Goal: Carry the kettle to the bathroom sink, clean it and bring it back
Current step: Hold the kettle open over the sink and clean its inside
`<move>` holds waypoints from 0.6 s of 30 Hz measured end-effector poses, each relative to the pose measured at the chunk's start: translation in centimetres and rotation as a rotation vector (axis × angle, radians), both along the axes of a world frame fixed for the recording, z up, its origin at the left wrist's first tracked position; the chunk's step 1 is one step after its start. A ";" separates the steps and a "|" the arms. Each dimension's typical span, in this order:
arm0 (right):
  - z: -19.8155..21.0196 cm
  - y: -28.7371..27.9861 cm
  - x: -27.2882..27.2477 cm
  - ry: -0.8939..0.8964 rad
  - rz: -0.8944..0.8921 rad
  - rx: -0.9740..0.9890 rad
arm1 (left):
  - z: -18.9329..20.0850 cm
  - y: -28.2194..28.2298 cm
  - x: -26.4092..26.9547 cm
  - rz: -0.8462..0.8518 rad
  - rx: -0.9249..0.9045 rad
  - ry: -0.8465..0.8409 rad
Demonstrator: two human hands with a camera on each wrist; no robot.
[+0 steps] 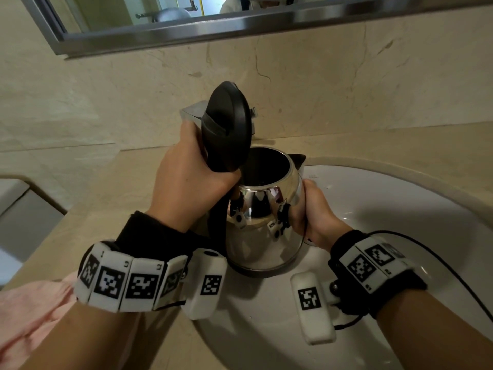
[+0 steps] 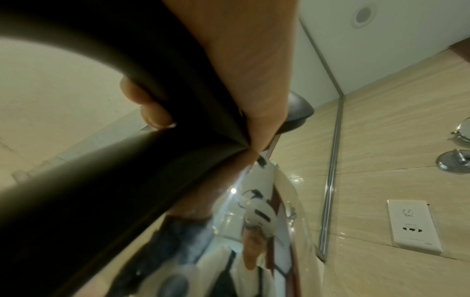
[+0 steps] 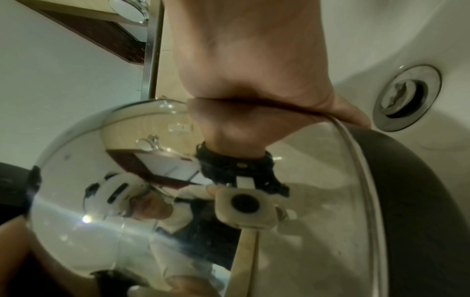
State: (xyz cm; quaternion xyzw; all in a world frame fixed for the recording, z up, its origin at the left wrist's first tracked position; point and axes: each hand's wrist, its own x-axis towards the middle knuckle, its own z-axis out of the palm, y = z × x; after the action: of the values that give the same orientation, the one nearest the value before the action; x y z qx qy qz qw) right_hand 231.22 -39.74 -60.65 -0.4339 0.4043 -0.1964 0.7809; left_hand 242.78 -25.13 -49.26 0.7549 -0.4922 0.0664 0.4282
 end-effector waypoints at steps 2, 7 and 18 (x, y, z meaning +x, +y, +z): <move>0.0 -0.1 -0.1 0.010 0.003 -0.001 | 0.0 0.0 0.0 -0.005 -0.002 0.000; 0.0 -0.2 -0.3 0.042 -0.009 -0.005 | 0.0 0.1 0.0 -0.012 -0.005 -0.007; 1.7 -0.2 -0.9 0.037 0.031 -0.042 | -0.1 0.1 -0.2 0.016 -0.034 0.009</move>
State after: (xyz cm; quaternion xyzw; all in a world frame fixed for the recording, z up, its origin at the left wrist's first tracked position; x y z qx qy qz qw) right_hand 230.30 -39.90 -58.93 -0.4598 0.4078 -0.1845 0.7670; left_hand 242.62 -25.03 -49.37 0.7516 -0.4831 0.0746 0.4429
